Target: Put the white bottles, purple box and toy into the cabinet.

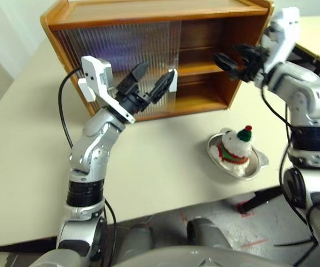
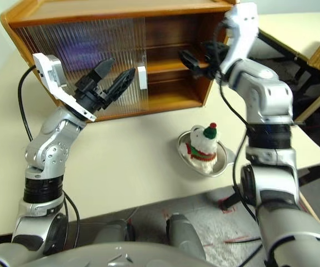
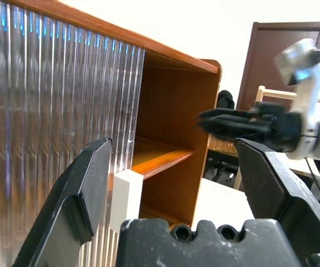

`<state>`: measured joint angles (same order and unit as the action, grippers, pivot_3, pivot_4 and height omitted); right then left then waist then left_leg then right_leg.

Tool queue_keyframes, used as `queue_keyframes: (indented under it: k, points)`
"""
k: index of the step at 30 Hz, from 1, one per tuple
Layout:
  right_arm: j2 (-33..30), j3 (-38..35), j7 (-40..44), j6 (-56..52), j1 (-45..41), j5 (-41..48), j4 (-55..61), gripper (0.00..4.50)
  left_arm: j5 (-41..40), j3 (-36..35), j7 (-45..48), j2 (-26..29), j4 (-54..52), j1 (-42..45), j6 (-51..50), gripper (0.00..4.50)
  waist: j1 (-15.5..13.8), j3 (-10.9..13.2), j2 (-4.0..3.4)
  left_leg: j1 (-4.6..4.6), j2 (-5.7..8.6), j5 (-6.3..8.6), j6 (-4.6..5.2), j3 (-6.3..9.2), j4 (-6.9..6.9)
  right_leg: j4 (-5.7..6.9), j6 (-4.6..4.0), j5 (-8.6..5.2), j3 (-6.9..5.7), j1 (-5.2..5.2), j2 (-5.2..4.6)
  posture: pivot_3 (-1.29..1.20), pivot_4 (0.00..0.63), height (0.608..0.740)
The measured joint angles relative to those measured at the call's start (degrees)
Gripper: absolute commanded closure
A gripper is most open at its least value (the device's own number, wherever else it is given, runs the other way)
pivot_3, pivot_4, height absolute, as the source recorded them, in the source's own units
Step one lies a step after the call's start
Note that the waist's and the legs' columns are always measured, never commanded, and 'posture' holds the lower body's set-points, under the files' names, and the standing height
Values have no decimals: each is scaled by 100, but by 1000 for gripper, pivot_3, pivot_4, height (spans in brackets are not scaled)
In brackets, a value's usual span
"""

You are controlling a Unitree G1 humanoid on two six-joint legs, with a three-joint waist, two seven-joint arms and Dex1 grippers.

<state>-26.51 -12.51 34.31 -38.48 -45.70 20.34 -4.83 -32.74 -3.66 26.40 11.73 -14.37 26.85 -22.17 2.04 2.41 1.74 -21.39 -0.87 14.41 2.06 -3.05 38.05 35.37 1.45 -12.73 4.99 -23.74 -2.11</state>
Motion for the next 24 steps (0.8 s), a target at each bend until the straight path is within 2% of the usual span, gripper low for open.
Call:
queue_keyframes:
  k: [7, 12, 19, 24]
  points:
    - [-119, -472, 149, 14, 2179, 608, 1802, 32, -1, 38, 102, -57, 204, 78, 51, 0, 16, 1, 8, 4, 3, 0, 0, -5, 1, -1, 5, -4, 5, 4, 1, -12, 0, 740]
    - [-96, -811, 356, 531, 3732, 880, 2686, 32, -1, 81, 228, -115, 255, 142, 77, 0, 37, 5, 24, 13, 11, 1, -1, -9, 1, -1, 2, -7, 4, 16, 7, -27, 0, 740]
    - [496, -843, 532, 1609, 5547, 981, 3105, 32, 0, 89, 298, -148, 406, 169, 107, 0, 97, 8, 28, 16, 6, 6, -11, -12, 2, 4, -10, -14, 7, 28, 8, -31, 0, 740]
    - [573, -832, 591, 2055, 6131, 992, 3198, 32, 0, 85, 330, -144, 406, 169, 110, 0, 168, 9, 33, 22, 6, 18, -31, -12, 3, 4, -24, -21, 8, 35, 8, -32, 0, 740]
